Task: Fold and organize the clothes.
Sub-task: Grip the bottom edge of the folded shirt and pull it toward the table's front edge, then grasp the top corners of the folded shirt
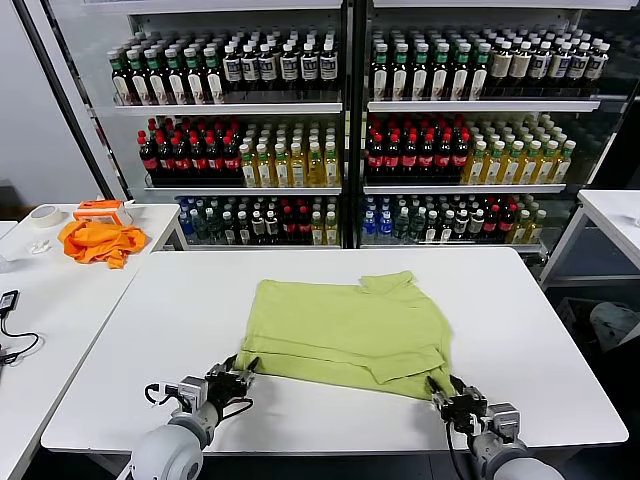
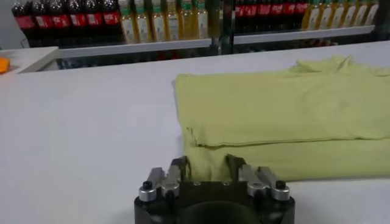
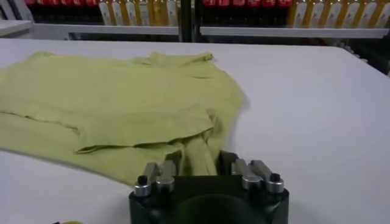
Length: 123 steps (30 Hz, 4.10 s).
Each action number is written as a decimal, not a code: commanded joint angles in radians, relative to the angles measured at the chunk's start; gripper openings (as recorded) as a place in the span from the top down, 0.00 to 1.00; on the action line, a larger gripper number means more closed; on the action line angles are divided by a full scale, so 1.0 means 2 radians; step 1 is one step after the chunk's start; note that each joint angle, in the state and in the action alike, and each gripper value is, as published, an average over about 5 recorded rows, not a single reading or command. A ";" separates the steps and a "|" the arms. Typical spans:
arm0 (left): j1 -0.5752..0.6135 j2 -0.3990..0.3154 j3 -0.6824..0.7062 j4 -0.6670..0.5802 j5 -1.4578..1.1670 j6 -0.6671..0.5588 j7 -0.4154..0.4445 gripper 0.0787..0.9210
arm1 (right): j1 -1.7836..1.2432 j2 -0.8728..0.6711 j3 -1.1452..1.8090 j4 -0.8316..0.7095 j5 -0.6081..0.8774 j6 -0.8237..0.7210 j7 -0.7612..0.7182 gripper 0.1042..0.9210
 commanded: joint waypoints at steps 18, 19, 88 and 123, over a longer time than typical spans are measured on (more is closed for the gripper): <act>0.197 0.045 -0.091 -0.169 -0.008 0.016 -0.051 0.99 | -0.123 -0.024 0.022 0.095 -0.035 0.014 -0.004 0.98; 0.200 0.045 -0.093 -0.170 -0.008 0.016 -0.050 0.99 | -0.126 -0.023 0.022 0.097 -0.036 0.015 -0.004 0.98; -0.238 0.025 0.058 0.227 -0.069 -0.005 0.085 0.12 | 0.402 0.134 -0.156 -0.350 -0.005 -0.043 0.025 0.12; -0.205 0.018 0.045 0.210 -0.084 -0.020 0.099 0.79 | 0.401 0.135 -0.157 -0.348 -0.022 -0.034 0.011 0.88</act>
